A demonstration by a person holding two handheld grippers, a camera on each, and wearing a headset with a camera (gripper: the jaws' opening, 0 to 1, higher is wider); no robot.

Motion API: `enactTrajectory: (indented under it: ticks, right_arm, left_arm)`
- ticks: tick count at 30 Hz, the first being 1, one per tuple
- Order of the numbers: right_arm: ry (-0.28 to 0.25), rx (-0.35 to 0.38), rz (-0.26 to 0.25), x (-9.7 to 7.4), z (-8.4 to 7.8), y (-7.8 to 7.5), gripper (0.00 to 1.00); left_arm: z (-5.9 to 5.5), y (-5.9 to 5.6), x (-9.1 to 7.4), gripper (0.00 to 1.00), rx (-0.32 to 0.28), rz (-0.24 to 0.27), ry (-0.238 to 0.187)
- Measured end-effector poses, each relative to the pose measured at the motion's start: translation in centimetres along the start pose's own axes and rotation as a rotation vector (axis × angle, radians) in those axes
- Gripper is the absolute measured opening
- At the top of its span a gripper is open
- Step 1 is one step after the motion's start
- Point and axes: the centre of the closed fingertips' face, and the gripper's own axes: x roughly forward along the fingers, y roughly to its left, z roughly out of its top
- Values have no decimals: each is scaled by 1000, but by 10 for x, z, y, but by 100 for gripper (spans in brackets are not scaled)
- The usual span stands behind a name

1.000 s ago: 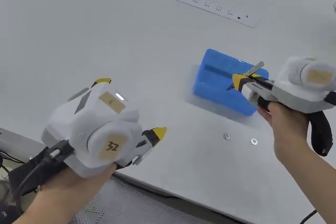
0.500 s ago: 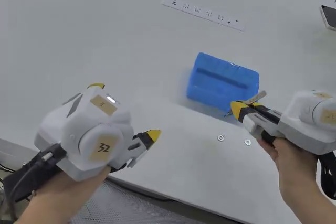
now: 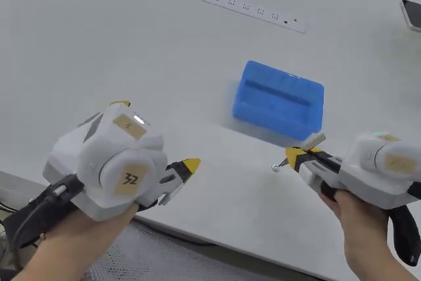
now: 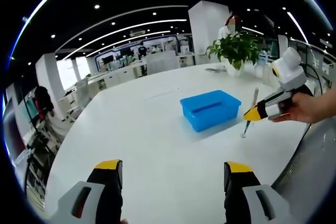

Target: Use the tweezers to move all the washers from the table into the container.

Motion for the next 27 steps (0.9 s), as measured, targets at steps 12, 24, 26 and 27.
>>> enactTrajectory:
  ticks: [12, 24, 26, 27]
  right_arm:
    - [-7, 2, -14, 7, -4, -3, 4]
    - [11, -111, -23, 7, -8, 0, 3]
    - [23, -101, -17, 7, -7, -1, 3]
    - [31, -86, -9, 7, -7, 0, 3]
  left_arm:
    - [0, -1, 0, 80, 8, -2, 5]
    - [2, -5, 0, 81, 14, -22, -4]
    - [1, -6, 0, 81, 18, -29, -1]
    - [1, -7, 0, 81, 17, -35, 0]
